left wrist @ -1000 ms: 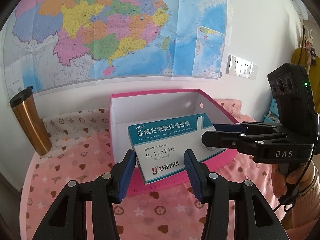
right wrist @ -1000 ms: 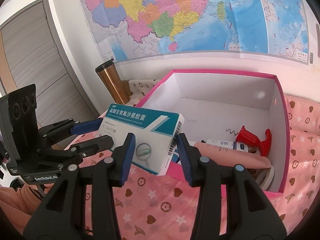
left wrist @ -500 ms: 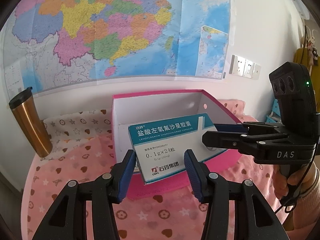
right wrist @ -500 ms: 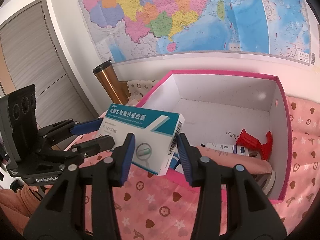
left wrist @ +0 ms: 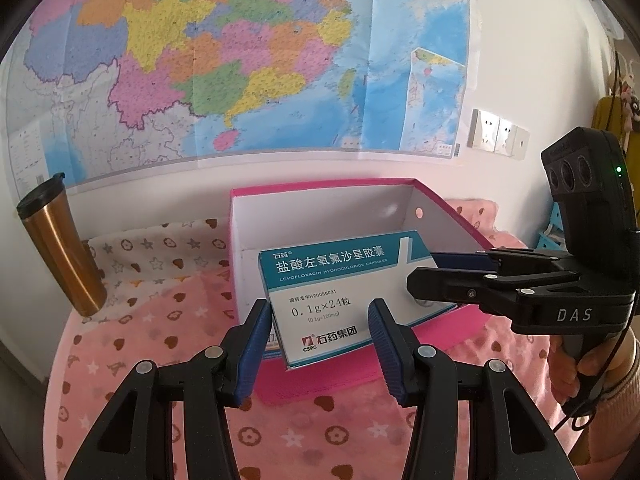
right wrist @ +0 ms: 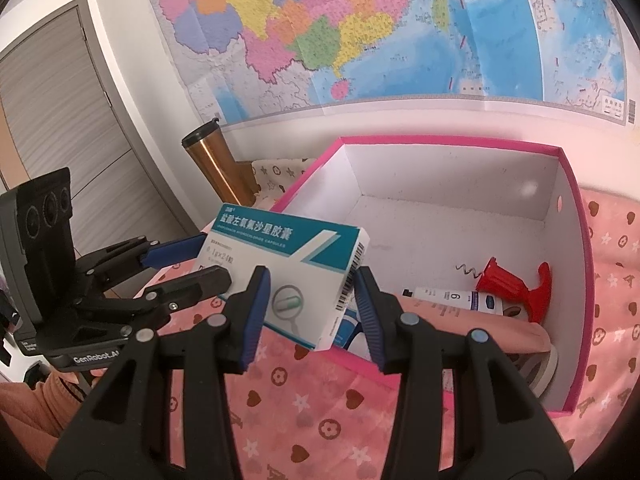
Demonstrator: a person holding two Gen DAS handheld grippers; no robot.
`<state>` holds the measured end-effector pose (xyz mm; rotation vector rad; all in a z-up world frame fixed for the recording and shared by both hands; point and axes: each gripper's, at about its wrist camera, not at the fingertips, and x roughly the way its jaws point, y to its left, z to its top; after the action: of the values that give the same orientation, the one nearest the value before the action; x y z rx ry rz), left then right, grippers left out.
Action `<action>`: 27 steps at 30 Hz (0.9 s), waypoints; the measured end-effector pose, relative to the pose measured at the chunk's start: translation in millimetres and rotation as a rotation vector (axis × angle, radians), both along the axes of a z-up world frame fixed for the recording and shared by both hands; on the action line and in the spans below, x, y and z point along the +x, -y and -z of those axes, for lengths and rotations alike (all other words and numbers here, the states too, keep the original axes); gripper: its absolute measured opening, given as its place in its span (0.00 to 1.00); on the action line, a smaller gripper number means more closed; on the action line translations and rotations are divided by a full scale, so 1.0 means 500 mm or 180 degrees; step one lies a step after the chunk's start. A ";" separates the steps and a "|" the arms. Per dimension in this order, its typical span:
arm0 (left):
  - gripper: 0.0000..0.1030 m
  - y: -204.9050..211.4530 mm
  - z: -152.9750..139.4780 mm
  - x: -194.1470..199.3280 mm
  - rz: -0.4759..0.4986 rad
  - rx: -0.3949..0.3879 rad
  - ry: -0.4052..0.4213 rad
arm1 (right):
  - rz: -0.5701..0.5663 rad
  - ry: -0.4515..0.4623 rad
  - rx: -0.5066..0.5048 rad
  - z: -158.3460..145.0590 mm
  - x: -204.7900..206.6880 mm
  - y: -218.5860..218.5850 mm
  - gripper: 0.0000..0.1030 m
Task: Organize rigid objects
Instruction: 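Carry the medicine box over the pink box and lower it inside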
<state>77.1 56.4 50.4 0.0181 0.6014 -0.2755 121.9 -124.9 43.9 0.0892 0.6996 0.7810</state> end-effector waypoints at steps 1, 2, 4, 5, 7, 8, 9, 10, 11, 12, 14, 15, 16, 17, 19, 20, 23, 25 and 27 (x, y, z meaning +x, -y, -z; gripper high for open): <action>0.49 -0.001 0.001 0.002 -0.0001 0.0000 -0.0003 | 0.0000 -0.0004 0.0002 0.001 0.000 -0.001 0.45; 0.49 -0.001 0.001 0.003 -0.0003 0.0001 -0.0005 | 0.0002 -0.0009 -0.0001 0.002 0.002 -0.002 0.45; 0.49 -0.002 0.003 0.006 -0.0012 0.0013 -0.0009 | 0.0004 -0.0023 0.0005 0.004 0.005 -0.003 0.45; 0.49 -0.003 0.003 0.008 -0.0016 0.0015 -0.0015 | 0.0002 -0.0028 0.0006 0.005 0.006 -0.003 0.45; 0.49 -0.003 0.005 0.012 -0.0024 0.0023 -0.0026 | 0.0005 -0.0040 0.0007 0.007 0.009 -0.005 0.45; 0.49 -0.004 0.005 0.014 -0.0030 0.0024 -0.0030 | 0.0004 -0.0045 0.0007 0.008 0.010 -0.006 0.45; 0.49 -0.005 0.006 0.017 -0.0036 0.0022 -0.0037 | 0.0005 -0.0048 0.0007 0.008 0.010 -0.006 0.45; 0.49 -0.006 0.007 0.018 -0.0040 0.0023 -0.0042 | 0.0003 -0.0049 0.0006 0.009 0.011 -0.007 0.45; 0.49 -0.006 0.008 0.020 -0.0044 0.0025 -0.0046 | 0.0002 -0.0053 0.0005 0.010 0.012 -0.008 0.45; 0.49 -0.007 0.008 0.021 -0.0050 0.0029 -0.0049 | 0.0001 -0.0059 0.0003 0.010 0.013 -0.009 0.45; 0.49 -0.008 0.010 0.024 -0.0059 0.0030 -0.0062 | -0.0001 -0.0067 -0.0001 0.012 0.015 -0.011 0.45; 0.49 -0.008 0.011 0.026 -0.0062 0.0030 -0.0067 | -0.0002 -0.0072 -0.0003 0.013 0.016 -0.012 0.45; 0.49 -0.009 0.011 0.028 -0.0064 0.0031 -0.0070 | -0.0003 -0.0080 -0.0001 0.014 0.018 -0.013 0.45; 0.49 -0.010 0.012 0.029 -0.0067 0.0033 -0.0072 | -0.0004 -0.0085 0.0003 0.015 0.017 -0.011 0.45; 0.49 -0.010 0.013 0.031 -0.0070 0.0035 -0.0080 | -0.0002 -0.0101 0.0008 0.018 0.020 -0.013 0.45; 0.49 -0.011 0.013 0.032 -0.0072 0.0037 -0.0083 | 0.0000 -0.0108 0.0010 0.019 0.021 -0.013 0.45; 0.49 -0.012 0.016 0.036 -0.0080 0.0044 -0.0099 | -0.0003 -0.0131 0.0014 0.022 0.026 -0.014 0.45; 0.49 -0.012 0.017 0.038 -0.0085 0.0047 -0.0109 | -0.0005 -0.0143 0.0016 0.025 0.028 -0.015 0.45; 0.49 -0.013 0.019 0.041 -0.0093 0.0046 -0.0118 | -0.0003 -0.0150 0.0009 0.027 0.030 -0.018 0.45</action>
<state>97.3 62.9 40.9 0.0182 0.6400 -0.2436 137.2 -116.1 30.4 0.1103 0.7433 0.7829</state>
